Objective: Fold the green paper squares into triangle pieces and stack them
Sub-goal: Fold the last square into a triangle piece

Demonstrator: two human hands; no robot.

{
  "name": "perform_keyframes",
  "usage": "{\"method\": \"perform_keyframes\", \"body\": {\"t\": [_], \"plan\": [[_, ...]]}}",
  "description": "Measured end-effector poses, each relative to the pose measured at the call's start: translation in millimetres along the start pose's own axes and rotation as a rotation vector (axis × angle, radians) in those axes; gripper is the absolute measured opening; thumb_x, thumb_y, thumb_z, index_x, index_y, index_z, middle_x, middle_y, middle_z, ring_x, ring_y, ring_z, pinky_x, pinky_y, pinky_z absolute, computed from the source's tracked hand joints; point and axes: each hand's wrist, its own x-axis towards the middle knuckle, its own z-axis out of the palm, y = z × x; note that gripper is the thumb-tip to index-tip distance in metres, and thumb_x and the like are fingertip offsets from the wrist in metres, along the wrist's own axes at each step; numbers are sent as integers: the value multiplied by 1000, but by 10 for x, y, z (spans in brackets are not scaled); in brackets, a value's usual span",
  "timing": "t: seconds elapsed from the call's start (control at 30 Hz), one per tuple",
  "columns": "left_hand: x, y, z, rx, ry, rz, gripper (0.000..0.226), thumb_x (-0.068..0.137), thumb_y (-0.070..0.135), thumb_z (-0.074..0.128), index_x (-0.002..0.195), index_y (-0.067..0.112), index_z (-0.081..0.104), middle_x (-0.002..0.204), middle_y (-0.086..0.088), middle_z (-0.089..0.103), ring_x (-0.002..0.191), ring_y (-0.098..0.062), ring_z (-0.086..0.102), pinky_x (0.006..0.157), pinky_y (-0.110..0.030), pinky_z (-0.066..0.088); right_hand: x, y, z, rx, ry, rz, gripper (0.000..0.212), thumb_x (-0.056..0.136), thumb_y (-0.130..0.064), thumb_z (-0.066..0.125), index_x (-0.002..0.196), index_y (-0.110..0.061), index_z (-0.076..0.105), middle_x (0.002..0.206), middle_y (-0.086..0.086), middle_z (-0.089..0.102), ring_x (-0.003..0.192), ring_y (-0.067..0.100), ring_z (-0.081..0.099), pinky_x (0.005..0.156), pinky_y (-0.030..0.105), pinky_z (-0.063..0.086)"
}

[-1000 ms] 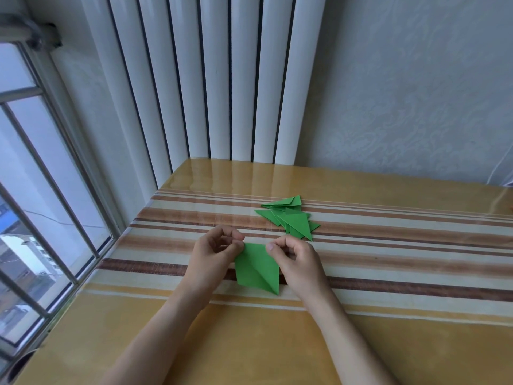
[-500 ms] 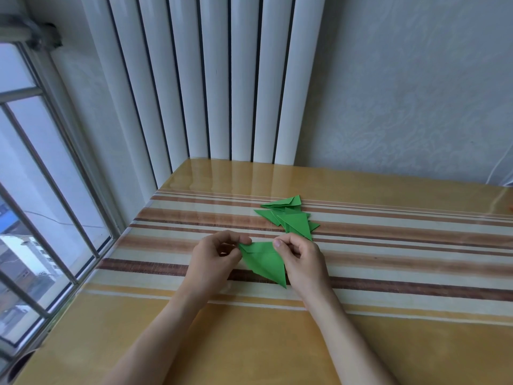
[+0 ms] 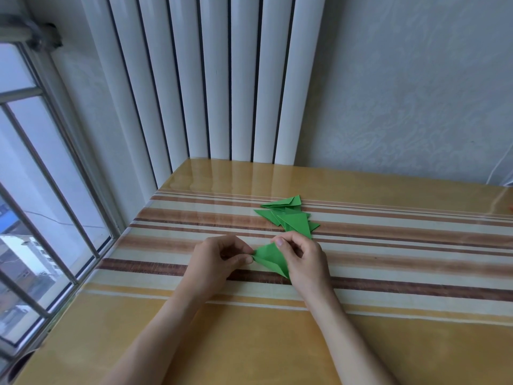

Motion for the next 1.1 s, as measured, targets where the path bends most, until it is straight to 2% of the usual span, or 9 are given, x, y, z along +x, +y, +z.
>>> {"method": "perform_keyframes", "body": {"t": [0.13, 0.2, 0.37, 0.5, 0.6, 0.73, 0.83, 0.97, 1.1], "plan": [[4, -28, 0, -150, 8, -79, 10, 88, 18, 82, 81, 24, 79, 81, -1, 78, 82, -21, 73, 84, -40, 60, -4, -17, 2, 43, -24, 27, 14, 104, -27, 64, 98, -28, 76, 96, -17, 76, 97, 2, 70, 88, 31, 56], [4, -32, -9, -253, 34, -116, 8, 89, 15, 81, 83, 19, 79, 81, -6, 78, 81, -24, 73, 89, -47, 60, -17, -66, 2, 89, -8, 35, 14, 105, -33, 60, 102, -32, 74, 97, -14, 75, 94, 6, 69, 83, 31, 55], [22, -66, -24, -382, 101, -154, 5, 90, 12, 79, 85, 13, 79, 82, -13, 78, 86, -34, 74, 93, -52, 59, -55, -174, 20, 261, -88, 74, 33, 97, -65, 54, 101, -32, 59, 94, -2, 73, 89, 21, 72, 73, 45, 64], [17, -44, 0, -392, 57, -131, 3, 90, 12, 79, 89, 10, 78, 82, -13, 77, 82, -26, 73, 90, -47, 59, -40, -93, 47, 171, -91, 45, 32, 89, -59, 65, 90, -27, 65, 86, -1, 70, 79, 21, 71, 76, 59, 59], [11, -11, 8, -419, 30, -124, 12, 92, 7, 76, 103, 12, 76, 85, -14, 77, 83, -22, 74, 88, -39, 60, -25, -32, 22, 126, -63, 14, 30, 90, -54, 65, 82, -24, 63, 72, -3, 61, 70, 23, 59, 67, 54, 58], [11, -28, 31, -408, -32, -122, 13, 93, 16, 76, 105, 16, 81, 91, -13, 79, 84, -20, 73, 82, -30, 59, -9, -3, 19, 127, -63, -31, 28, 97, -34, 73, 75, -24, 57, 65, -13, 51, 65, 7, 46, 62, 32, 39], [10, -42, 36, -414, -9, -134, 11, 91, 17, 77, 99, 11, 82, 86, -14, 79, 80, -17, 72, 76, -24, 57, -6, -9, 40, 142, -78, -13, 27, 94, -36, 74, 75, -23, 59, 65, -13, 52, 65, 7, 47, 63, 33, 39], [7, -37, 28, -419, -17, -139, 11, 91, 14, 76, 98, 8, 81, 87, -15, 78, 80, -18, 72, 76, -24, 58, -20, -42, 40, 232, -52, 65, 21, 92, -33, 78, 79, -21, 68, 71, -8, 64, 71, 10, 60, 68, 42, 52], [6, -26, 34, -389, -39, -147, 8, 94, 12, 74, 94, 10, 81, 89, -17, 78, 80, -20, 73, 78, -27, 60, -17, -43, 27, 257, -41, 97, 23, 93, -23, 78, 80, -10, 65, 69, -6, 62, 68, 7, 57, 67, 26, 46]]}}
